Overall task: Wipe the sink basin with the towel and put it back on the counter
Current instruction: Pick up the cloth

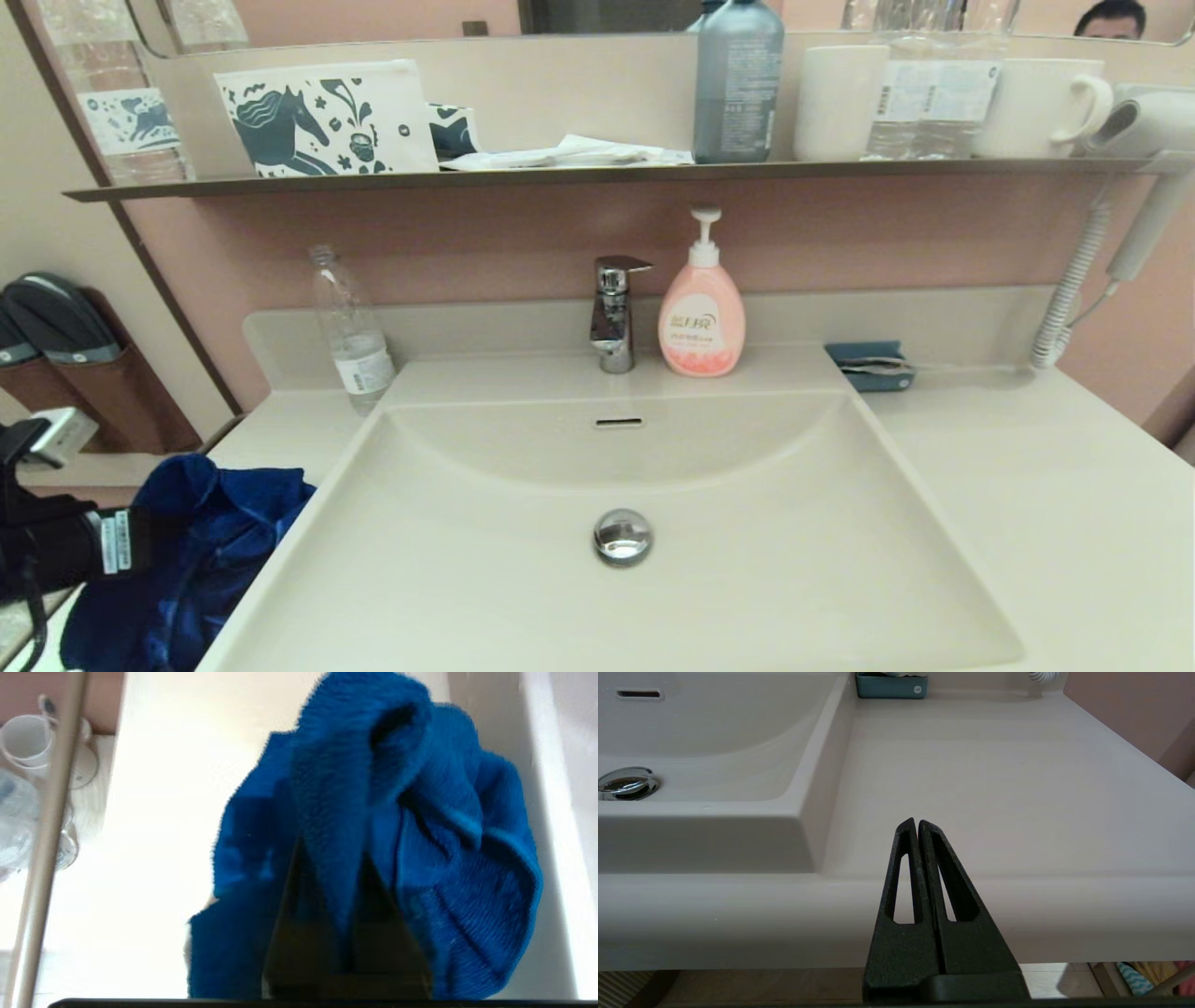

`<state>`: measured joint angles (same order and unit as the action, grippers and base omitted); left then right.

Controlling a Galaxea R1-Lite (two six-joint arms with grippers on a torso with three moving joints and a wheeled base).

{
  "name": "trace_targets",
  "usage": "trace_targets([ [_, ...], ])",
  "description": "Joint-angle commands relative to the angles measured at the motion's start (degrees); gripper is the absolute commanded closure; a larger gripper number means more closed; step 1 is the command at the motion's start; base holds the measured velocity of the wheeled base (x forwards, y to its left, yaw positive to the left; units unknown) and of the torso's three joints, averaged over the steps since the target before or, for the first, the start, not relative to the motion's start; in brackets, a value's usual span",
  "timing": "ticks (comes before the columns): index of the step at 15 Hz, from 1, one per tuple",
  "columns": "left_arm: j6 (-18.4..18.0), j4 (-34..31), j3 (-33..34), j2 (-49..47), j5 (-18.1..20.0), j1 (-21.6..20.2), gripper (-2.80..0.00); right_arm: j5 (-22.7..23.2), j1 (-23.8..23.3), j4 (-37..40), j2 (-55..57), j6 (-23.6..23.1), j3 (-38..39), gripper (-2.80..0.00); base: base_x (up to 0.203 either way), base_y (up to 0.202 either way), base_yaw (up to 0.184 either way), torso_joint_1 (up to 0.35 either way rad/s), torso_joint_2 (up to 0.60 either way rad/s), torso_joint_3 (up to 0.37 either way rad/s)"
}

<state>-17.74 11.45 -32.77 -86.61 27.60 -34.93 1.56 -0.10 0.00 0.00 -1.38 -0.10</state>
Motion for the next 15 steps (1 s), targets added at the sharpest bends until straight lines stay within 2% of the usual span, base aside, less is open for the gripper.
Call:
trace_targets([
  [1, 1.4, -0.4, -1.1, 2.7, -0.3, 0.0, 0.00, 0.0, 0.0, 0.0, 0.0, 0.0, 0.0, 0.00, 0.000, 0.000, 0.000, 0.000, 0.00, 0.000],
  [3, 2.9, -5.8, -4.5, 6.9, -0.4, 0.1, 0.00, 0.0, 0.0, 0.0, 0.0, 0.0, 0.0, 0.00, 0.000, 0.000, 0.000, 0.000, 0.00, 0.000],
  [5, 3.7, -15.4, -10.9, 10.4, -0.3, 0.1, 0.00, 0.0, 0.0, 0.0, 0.0, 0.0, 0.0, 0.00, 0.000, 0.000, 0.000, 0.000, 0.00, 0.000],
  [9, 8.3, -33.0, -24.8, 15.5, -0.3, 1.9, 0.00, 0.0, 0.0, 0.0, 0.0, 0.0, 0.0, 0.00, 0.000, 0.000, 0.000, 0.000, 0.00, 0.000],
  [12, 14.7, -45.4, -35.2, 17.3, -1.4, 6.4, 0.00, 0.0, 0.0, 0.0, 0.0, 0.0, 0.0, 0.00, 0.000, 0.000, 0.000, 0.000, 0.00, 0.000],
  [15, 21.5, -52.7, -42.3, 17.9, -5.1, 15.2, 0.00, 0.0, 0.0, 0.0, 0.0, 0.0, 0.0, 0.00, 0.000, 0.000, 0.000, 0.000, 0.00, 0.000],
])
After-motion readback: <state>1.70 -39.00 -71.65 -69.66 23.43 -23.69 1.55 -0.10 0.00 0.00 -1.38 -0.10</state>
